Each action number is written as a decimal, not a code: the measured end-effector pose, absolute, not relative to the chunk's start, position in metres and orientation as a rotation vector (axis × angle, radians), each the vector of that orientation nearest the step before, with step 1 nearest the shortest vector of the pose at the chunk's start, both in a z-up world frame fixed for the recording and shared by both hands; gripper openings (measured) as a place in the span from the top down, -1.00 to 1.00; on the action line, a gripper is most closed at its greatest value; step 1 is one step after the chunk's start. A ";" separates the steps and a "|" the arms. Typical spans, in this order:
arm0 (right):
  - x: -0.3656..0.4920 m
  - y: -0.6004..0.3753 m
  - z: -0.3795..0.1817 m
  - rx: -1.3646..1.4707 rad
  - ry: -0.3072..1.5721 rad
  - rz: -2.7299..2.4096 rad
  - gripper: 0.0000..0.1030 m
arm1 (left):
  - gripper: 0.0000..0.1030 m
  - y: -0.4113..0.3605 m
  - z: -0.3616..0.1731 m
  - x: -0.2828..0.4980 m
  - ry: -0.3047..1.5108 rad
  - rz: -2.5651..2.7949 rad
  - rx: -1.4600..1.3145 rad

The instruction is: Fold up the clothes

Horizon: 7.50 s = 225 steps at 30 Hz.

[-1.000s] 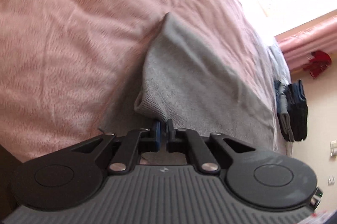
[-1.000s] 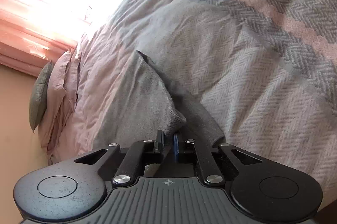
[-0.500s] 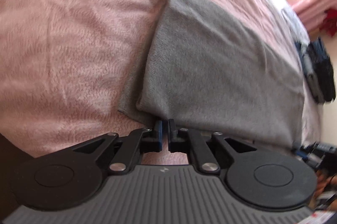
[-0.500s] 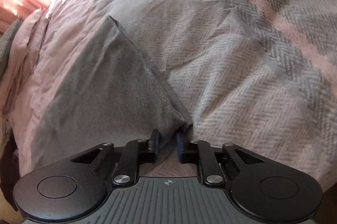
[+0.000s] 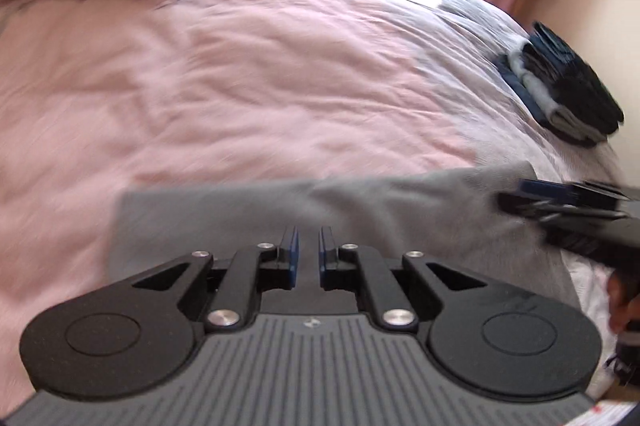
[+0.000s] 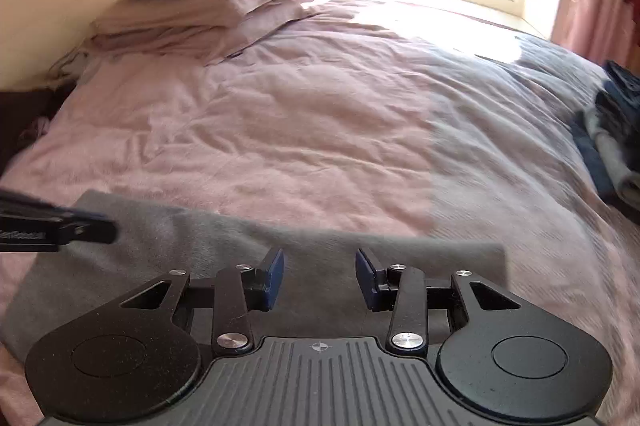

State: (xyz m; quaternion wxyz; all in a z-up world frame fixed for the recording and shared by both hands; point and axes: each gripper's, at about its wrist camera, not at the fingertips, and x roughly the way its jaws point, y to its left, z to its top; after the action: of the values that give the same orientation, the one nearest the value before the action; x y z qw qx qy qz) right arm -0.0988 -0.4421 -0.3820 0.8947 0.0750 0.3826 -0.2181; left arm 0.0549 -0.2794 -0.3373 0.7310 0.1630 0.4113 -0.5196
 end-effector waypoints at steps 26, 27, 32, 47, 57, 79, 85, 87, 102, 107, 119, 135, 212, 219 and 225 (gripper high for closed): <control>-0.252 -0.404 -0.415 0.289 0.827 -0.725 0.17 | 0.73 -0.165 -0.378 0.095 0.846 -1.104 0.477; -0.256 -0.396 -0.419 0.282 0.809 -0.749 0.17 | 0.72 -0.157 -0.385 0.091 0.841 -1.097 0.497; -0.260 -0.370 -0.413 0.320 0.779 -0.886 0.16 | 0.70 -0.127 -0.384 0.083 0.801 -1.115 0.479; -0.309 -0.236 -0.355 0.555 0.581 -0.850 0.07 | 0.19 -0.035 -0.342 0.008 0.782 -1.120 0.485; -0.329 -0.200 -0.345 0.561 0.541 -0.825 0.07 | 0.04 -0.006 -0.323 -0.021 0.711 -1.100 0.496; -0.357 -0.251 -0.372 0.665 0.548 -0.927 0.07 | -0.26 -0.008 -0.374 0.085 1.067 -1.128 -0.034; -0.370 -0.280 -0.381 0.718 0.542 -0.988 0.07 | -0.24 -0.032 -0.414 0.120 1.169 -1.090 -0.284; -0.373 -0.289 -0.385 0.734 0.544 -1.007 0.07 | -0.15 -0.039 -0.418 0.124 1.169 -1.094 -0.331; -0.382 -0.322 -0.385 0.862 0.441 -0.986 0.07 | 0.85 -0.054 -0.350 0.154 0.939 -1.251 -0.219; -0.376 -0.333 -0.391 0.910 0.380 -0.889 0.07 | 0.86 -0.048 -0.342 0.180 0.946 -1.245 -0.121; -0.322 -0.382 -0.413 0.861 0.453 -0.728 0.25 | 0.76 -0.024 -0.408 0.169 1.086 -1.151 -0.199; -0.328 -0.389 -0.407 0.737 0.503 -0.762 0.48 | 0.11 -0.021 -0.397 0.156 1.003 -1.268 -0.047; -0.328 -0.392 -0.440 0.988 0.386 -0.689 -0.20 | 0.76 -0.122 -0.371 0.048 0.737 -1.269 0.381; -0.341 -0.384 -0.455 1.083 0.310 -0.589 0.32 | 0.76 -0.108 -0.385 0.103 0.846 -1.216 0.282; -0.324 -0.376 -0.435 1.116 0.357 -0.736 0.81 | 0.77 -0.104 -0.390 0.111 0.859 -1.237 0.257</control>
State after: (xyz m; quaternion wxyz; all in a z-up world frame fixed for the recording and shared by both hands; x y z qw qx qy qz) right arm -0.3239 -0.3763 -0.4350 0.7700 0.5147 0.1644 -0.3392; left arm 0.1110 -0.1037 -0.3898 0.7221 0.1164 0.3888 -0.5602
